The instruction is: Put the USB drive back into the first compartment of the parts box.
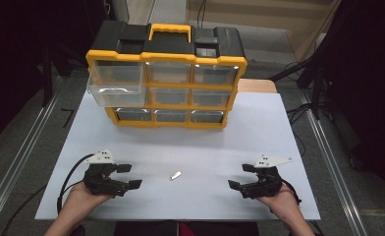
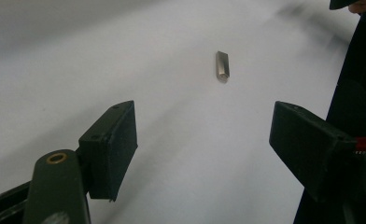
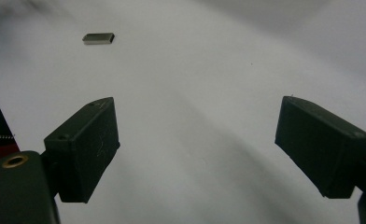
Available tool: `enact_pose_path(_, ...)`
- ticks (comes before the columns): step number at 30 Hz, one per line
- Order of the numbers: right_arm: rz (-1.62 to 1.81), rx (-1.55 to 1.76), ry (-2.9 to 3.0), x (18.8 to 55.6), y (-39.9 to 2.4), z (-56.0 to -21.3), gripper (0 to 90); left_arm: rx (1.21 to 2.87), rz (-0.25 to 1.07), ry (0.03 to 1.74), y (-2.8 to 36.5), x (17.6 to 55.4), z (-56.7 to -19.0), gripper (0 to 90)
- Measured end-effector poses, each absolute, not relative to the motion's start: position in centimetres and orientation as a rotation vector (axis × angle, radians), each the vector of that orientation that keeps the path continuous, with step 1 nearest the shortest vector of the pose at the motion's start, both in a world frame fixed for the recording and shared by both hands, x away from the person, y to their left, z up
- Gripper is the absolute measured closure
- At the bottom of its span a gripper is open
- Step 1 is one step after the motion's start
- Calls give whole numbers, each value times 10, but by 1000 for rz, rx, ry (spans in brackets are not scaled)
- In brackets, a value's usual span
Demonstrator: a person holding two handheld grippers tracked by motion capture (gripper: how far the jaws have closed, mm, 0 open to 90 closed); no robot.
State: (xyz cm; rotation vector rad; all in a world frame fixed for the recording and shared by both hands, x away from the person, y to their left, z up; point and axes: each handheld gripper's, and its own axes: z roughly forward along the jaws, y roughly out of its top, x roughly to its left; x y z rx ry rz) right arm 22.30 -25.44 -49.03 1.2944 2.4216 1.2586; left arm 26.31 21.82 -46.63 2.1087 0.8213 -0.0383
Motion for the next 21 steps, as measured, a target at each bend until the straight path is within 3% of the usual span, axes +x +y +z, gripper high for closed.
enact_pose_path(21, 1244, 1285, 2440, 227, -256, -493, 120, 2096, 9, 847, 219, 265, -463, 215)
